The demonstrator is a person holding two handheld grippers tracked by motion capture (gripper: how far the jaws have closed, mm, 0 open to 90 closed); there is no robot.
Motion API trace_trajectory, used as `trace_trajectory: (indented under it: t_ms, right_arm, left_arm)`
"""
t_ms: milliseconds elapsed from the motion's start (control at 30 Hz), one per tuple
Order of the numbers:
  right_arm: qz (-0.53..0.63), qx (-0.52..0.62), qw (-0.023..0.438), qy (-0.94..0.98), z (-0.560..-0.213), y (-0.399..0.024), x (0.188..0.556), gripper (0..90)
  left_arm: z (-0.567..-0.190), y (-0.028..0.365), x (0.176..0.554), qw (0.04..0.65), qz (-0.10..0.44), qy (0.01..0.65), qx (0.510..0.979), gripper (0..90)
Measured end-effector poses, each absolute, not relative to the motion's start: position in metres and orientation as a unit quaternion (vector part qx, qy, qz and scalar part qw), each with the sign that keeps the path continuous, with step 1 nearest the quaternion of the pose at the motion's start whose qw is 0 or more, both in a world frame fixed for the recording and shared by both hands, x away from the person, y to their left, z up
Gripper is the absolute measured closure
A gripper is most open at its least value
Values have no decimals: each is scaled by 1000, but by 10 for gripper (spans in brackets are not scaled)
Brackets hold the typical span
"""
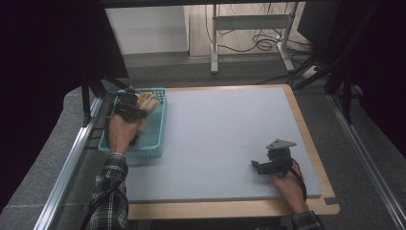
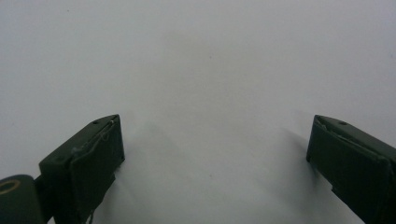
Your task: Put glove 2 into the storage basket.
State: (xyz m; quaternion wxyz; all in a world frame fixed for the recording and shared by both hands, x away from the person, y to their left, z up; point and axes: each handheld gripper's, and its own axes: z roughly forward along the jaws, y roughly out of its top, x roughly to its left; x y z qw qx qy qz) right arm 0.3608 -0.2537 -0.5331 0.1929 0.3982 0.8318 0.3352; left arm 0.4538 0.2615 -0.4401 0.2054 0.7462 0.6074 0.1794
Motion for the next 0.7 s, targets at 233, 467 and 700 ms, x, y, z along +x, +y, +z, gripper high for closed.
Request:
trace_trajectory:
  t_ms: [233, 467, 700]
  right_arm:
    - [335, 398, 193, 832, -533, -254, 361, 38]
    - [336, 398, 193, 832, -533, -254, 361, 38]
    - [336, 398, 193, 832, -533, -254, 361, 38]
  left_arm:
    - [-466, 256, 475, 179, 160, 617, 749, 530]
    - [-486, 242, 488, 153, 139, 610, 765, 515]
    - [-498, 234, 493, 113, 112, 594, 789, 289]
